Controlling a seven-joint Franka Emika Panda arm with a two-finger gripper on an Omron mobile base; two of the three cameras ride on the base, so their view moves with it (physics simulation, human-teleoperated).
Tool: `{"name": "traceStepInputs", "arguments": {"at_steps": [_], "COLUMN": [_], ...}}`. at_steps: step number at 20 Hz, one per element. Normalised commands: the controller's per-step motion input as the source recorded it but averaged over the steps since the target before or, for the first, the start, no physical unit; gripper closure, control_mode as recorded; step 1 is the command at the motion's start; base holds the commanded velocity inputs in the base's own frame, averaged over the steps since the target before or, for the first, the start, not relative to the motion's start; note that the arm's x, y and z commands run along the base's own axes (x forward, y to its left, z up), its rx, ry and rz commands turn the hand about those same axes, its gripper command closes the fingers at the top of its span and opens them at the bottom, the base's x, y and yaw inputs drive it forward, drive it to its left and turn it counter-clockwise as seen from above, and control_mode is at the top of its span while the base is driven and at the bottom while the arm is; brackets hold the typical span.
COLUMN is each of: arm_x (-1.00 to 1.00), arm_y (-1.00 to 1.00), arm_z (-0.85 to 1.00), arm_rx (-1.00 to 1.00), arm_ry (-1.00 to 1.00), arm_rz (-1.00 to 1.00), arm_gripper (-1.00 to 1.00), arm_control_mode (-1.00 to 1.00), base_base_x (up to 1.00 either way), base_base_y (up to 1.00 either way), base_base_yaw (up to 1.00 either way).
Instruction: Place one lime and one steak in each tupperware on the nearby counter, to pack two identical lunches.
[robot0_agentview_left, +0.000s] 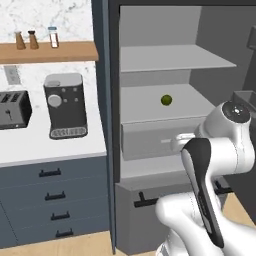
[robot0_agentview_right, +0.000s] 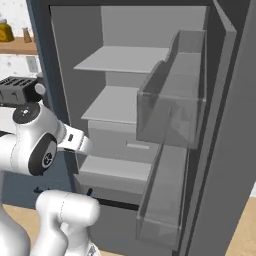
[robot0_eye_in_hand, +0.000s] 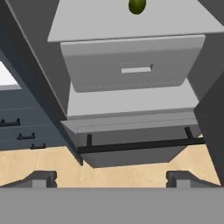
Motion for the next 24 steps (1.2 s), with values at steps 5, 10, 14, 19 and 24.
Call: {"name": "traceStepInputs", "arguments": {"at_steps": [5, 10, 14, 19, 24], "arm_x": [0.0, 0.0, 0.41, 0.6, 0.67], "arm_y": [0.0, 0.0, -0.11, -0.02, -0.05], "arm_z": [0.0, 0.0, -0.16, -0.15, -0.06], "arm_rx": [0.0, 0.0, 0.0, 0.0, 0.0], "arm_ry": [0.0, 0.0, -0.06, -0.06, -0.03], "arm_rz": [0.0, 0.0, -0.01, -0.03, -0.08], "arm_gripper": [-1.0, -1.0, -1.0, -1.0, -1.0], "arm_control_mode": [1.0, 1.0, -1.0, -1.0, -1.0], "base_base_x": [0.61, 0.62, 0.14, 0.0, 0.0], "base_base_y": [-0.48, -0.39, -0.07, 0.0, 0.0], "base_base_yaw": [0.0, 0.0, 0.0, 0.0, 0.0]}}
